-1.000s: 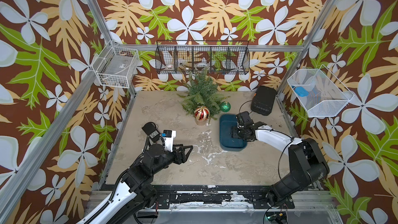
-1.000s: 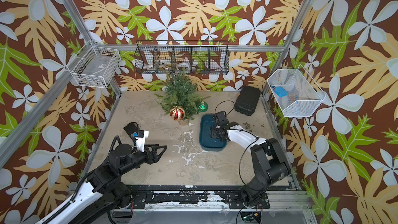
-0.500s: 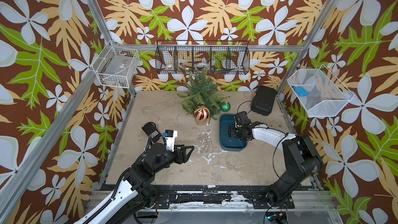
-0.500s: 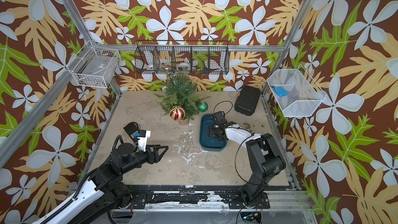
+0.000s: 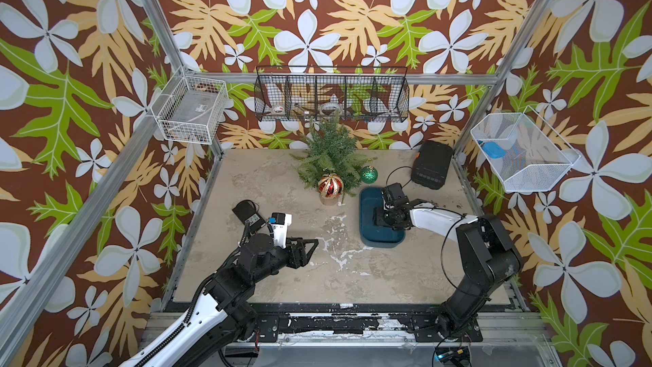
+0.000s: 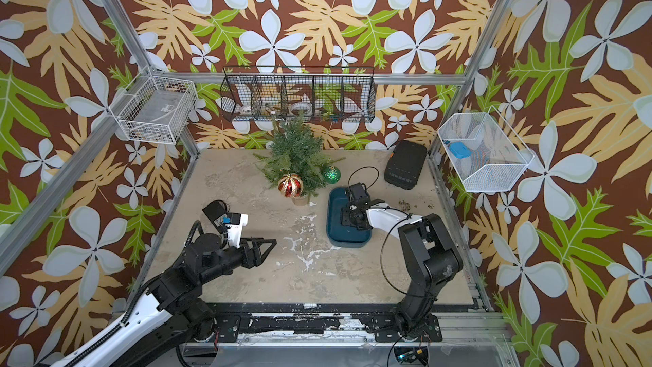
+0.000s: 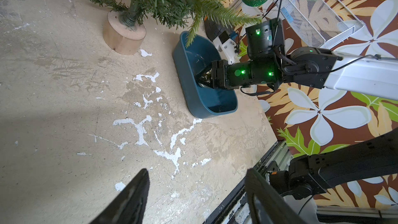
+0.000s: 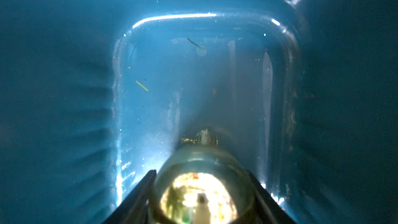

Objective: Decorate the small christmas tree with ornaments
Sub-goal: Pick up an ornament from the container.

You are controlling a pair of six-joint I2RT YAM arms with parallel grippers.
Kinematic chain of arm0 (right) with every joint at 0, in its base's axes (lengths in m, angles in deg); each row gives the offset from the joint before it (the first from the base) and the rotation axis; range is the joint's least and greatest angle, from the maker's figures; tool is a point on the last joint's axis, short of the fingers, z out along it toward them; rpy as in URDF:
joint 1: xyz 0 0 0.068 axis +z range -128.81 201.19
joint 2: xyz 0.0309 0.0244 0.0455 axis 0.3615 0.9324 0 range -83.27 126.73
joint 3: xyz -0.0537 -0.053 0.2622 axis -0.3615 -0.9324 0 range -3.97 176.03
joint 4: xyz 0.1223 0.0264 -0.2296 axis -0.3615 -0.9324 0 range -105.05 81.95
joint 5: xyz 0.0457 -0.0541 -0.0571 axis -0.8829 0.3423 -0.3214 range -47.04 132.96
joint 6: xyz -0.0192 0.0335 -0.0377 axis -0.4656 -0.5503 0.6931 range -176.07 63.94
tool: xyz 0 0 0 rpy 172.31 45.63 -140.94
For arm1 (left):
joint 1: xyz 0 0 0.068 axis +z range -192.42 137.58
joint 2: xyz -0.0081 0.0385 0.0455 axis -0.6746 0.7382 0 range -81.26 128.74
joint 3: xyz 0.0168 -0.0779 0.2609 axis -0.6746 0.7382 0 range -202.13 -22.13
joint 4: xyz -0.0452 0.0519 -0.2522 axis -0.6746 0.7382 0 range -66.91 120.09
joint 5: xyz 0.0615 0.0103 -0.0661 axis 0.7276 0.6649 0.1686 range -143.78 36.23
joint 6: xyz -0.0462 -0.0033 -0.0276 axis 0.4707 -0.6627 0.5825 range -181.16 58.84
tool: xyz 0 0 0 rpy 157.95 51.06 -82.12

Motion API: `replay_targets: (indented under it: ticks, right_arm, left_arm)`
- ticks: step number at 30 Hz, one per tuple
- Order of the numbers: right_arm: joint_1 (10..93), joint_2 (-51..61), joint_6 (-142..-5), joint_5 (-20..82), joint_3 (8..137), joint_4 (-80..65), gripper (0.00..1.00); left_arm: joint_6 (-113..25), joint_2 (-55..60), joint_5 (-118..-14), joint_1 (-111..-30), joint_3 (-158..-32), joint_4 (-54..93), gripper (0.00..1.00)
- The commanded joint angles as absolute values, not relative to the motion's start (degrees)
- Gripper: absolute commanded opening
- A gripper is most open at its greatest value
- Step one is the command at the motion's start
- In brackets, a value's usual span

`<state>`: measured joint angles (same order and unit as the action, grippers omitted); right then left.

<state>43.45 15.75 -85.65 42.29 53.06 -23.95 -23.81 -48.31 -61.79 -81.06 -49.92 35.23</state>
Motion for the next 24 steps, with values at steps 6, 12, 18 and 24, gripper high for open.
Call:
replay_targets:
  ticks: [6,12,18,24]
  right_arm:
    - [43.6,13.3,-85.7,41.4,52.4,-23.2,0.57]
    - [43.6,7.7,-85.9,39.6,51.6,-23.7,0.56]
    - [43.0,-2.4,-86.5,35.4,50.6,-25.4,0.56]
    - [41.8,-13.2,-86.4,30.4,51.5,-29.2,0.56]
  left_arm:
    - [-23.7,-48.2,-62.0,-80.9,-50.3,33.1,0.72]
    - [-23.6,-48.3,-61.4,-80.9,-50.9,33.1,0.72]
    - [-24.3,-47.5,-60.6,-80.9,-53.6,33.0,0.72]
    - [-26.0,-46.2,-59.7,-81.0,-58.3,32.8,0.72]
